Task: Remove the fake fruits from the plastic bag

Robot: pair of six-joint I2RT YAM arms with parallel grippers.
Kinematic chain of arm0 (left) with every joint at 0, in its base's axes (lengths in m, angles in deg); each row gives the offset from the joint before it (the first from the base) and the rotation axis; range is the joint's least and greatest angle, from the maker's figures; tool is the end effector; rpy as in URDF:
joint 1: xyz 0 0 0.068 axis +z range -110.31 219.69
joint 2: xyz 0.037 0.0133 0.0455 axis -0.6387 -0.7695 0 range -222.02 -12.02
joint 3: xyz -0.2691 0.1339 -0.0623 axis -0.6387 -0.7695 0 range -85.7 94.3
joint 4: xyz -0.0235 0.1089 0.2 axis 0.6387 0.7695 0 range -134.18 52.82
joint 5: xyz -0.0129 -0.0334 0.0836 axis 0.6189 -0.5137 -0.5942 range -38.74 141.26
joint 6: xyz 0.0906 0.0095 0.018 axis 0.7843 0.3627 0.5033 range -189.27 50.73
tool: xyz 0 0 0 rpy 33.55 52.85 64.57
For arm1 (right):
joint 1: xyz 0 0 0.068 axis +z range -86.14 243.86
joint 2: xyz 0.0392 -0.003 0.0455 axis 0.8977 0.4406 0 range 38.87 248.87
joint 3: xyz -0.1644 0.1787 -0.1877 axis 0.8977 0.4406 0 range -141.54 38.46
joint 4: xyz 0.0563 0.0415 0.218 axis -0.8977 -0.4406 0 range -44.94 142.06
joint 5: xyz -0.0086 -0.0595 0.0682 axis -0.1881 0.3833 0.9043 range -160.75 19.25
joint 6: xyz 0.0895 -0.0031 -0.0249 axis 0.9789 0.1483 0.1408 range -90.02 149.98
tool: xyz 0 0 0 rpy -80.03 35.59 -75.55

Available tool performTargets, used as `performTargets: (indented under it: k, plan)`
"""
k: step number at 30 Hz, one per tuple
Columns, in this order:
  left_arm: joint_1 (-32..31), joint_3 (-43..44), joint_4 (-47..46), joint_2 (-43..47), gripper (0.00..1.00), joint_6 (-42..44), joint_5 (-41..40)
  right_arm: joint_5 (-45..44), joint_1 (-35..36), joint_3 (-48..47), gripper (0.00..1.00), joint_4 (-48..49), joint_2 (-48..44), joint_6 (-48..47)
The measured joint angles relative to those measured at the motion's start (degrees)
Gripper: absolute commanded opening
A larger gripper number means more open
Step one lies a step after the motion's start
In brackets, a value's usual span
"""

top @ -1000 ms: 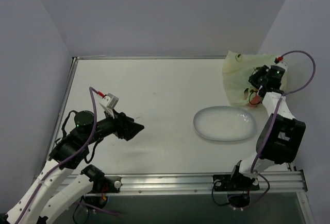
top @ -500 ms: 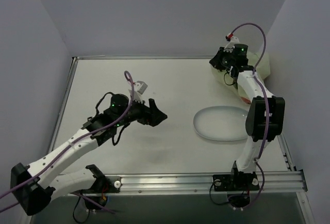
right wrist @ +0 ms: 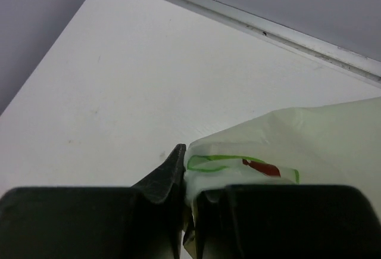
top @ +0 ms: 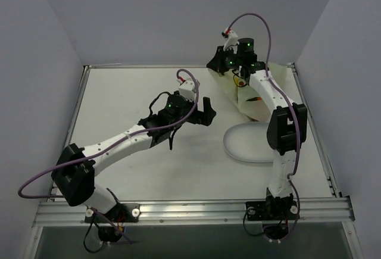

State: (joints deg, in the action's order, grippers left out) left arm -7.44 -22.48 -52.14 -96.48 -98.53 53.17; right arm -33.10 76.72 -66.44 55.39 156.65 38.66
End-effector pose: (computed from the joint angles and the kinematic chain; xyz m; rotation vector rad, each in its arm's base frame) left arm 0.2440 -0.2672 0.3549 0.3222 1.8858 -0.9615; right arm 0.4913 0.1645 0.3665 -0.5542 1.6883 0.8417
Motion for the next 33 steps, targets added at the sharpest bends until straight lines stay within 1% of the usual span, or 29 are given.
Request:
performTargets:
  k: [1, 2, 3, 4, 6, 7, 12, 16, 21, 22, 23, 24, 26, 27, 28, 29, 30, 31, 33]
  plan:
    - [0.0, 1.3, -0.6, -0.8, 0.97, 0.7, -0.7, 0.3, 0.5, 0.4, 0.15, -0.2, 0.0, -0.1]
    - [0.1, 2.7, -1.3, -1.9, 0.96, 1.3, -1.2, 0.3, 0.8, 1.2, 0.27, -0.3, -0.3, -0.2]
    - [0.2, 4.0, -2.0, -3.0, 0.94, 2.0, -1.8, -0.3, 0.9, 2.5, 0.57, -0.3, -0.9, -0.5]
    - [0.4, 5.3, -2.8, -4.5, 0.94, 2.6, -2.2, -1.3, 0.8, 4.4, 0.70, -0.3, -1.9, -0.5]
    - [1.0, 7.2, -3.4, -7.0, 0.94, 3.5, -2.4, -3.9, 0.2, 9.0, 0.88, -1.0, -4.3, -1.1]
    - [1.4, 8.0, -3.7, -8.3, 0.94, 3.8, -2.4, -5.4, -0.2, 11.1, 0.91, -1.4, -5.7, -1.2]
    - [3.5, 11.8, -3.8, -14.5, 0.94, 5.2, -3.2, -13.0, -2.0, 20.5, 0.92, -2.3, -14.7, -1.0]
    - [4.7, 13.5, -3.0, -17.2, 0.94, 6.2, -4.2, -17.4, -2.3, 25.3, 0.89, -1.8, -24.0, 1.1]
    - [6.7, 18.0, -3.6, -20.1, 0.94, 6.9, 2.4, -19.6, -2.3, 32.8, 0.86, 0.1, -36.7, 4.7]
    - [7.0, 18.2, -3.8, -20.3, 0.94, 7.0, 3.9, -19.9, -2.3, 34.9, 0.83, 0.6, -39.3, 5.4]
    - [7.2, 18.4, -3.9, -20.4, 0.94, 7.2, 5.3, -20.5, -2.3, 36.9, 0.77, 0.8, -41.5, 6.3]
    - [7.4, 18.6, -4.0, -20.6, 0.94, 7.4, 6.6, -21.4, -2.3, 38.8, 0.67, 0.8, -43.5, 7.1]
    - [7.8, 20.3, -3.7, -22.1, 0.94, 7.8, 8.4, -23.7, -2.3, 43.0, 0.57, 1.0, -46.9, 8.9]
    - [7.9, 22.4, -3.0, -23.6, 0.94, 8.0, 8.8, -24.8, -2.3, 44.9, 0.57, 0.9, -48.1, 9.6]
    - [7.9, 24.9, -2.3, -25.4, 0.94, 8.2, 8.9, -25.9, -2.3, 46.3, 0.61, 0.6, -48.8, 10.2]
    - [8.2, 27.2, -1.9, -27.3, 0.95, 8.4, 9.1, -27.1, -2.1, 47.6, 0.69, 0.5, -49.2, 10.7]
    - [8.4, 29.2, -1.5, -28.9, 0.90, 8.7, 9.4, -29.1, -1.9, 48.7, 0.82, 0.1, -49.5, 10.9]
    - [8.7, 30.6, -1.3, -30.4, 0.80, 8.8, 9.6, -32.1, -1.9, 49.9, 0.86, -0.5, -49.7, 11.0]
    - [9.5, 31.7, -0.9, -32.2, 0.55, 9.1, 9.7, -38.1, -1.7, 52.3, 0.90, -1.7, -50.3, 10.9]
